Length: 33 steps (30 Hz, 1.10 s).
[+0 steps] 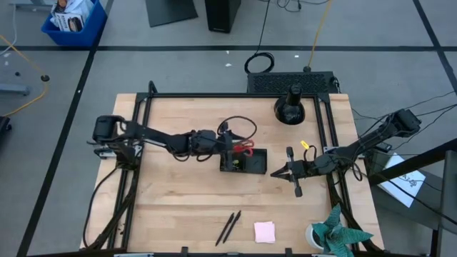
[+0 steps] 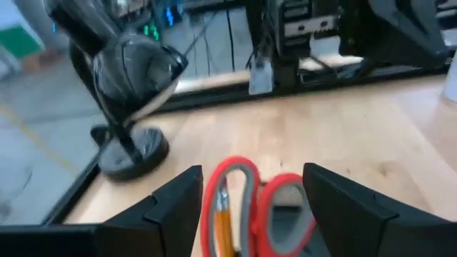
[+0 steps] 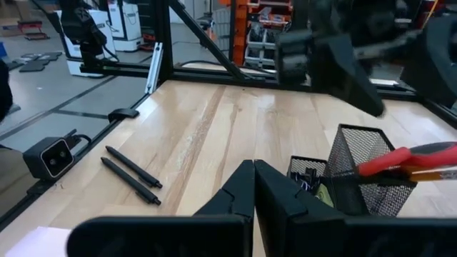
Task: Pick and place office supplies into organizer
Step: Put the black pen into the black desk organizer
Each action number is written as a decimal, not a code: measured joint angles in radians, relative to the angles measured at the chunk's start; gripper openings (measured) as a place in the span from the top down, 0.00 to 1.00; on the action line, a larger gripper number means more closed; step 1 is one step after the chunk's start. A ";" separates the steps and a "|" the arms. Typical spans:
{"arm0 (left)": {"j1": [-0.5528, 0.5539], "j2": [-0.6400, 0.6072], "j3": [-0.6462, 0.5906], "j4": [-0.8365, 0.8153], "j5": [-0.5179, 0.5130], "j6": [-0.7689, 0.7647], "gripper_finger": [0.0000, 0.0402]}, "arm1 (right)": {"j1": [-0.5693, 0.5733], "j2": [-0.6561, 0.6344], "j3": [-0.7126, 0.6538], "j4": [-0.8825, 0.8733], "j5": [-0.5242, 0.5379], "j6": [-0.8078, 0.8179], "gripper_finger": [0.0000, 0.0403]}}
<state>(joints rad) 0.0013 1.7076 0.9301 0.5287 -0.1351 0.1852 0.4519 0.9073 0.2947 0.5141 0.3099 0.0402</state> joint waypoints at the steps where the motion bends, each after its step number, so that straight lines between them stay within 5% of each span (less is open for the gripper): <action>1: -0.017 -0.020 0.017 -0.074 -0.036 -0.026 0.38 | 0.000 0.000 0.000 0.000 0.000 -0.001 1.00; 5: -0.130 -0.043 0.159 -0.529 -0.270 -0.264 0.41 | 0.000 0.000 0.000 0.021 0.000 -0.003 1.00; 10: -0.310 0.038 0.293 -0.965 -0.286 -0.513 0.59 | 0.000 0.000 0.000 0.029 0.001 -0.025 1.00; 15: -0.428 0.095 0.401 -1.000 -0.214 -0.924 0.84 | 0.000 0.000 0.001 0.033 0.001 -0.058 1.00; 19: -0.512 0.160 0.455 -0.950 -0.182 -1.068 0.98 | 0.000 0.000 0.000 0.008 0.002 -0.066 1.00; 28: -0.605 0.394 0.661 -0.959 -0.232 -1.308 0.74 | 0.013 -0.029 0.000 -0.002 -0.001 -0.086 1.00; 33: -0.609 0.489 0.810 -1.105 -0.252 -1.363 0.62 | 0.047 -0.094 0.000 -0.017 -0.001 -0.133 1.00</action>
<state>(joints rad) -0.6074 2.1968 1.7400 -0.5765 -0.3874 -1.1779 0.4990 0.8136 0.2947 0.4968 0.3088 -0.0929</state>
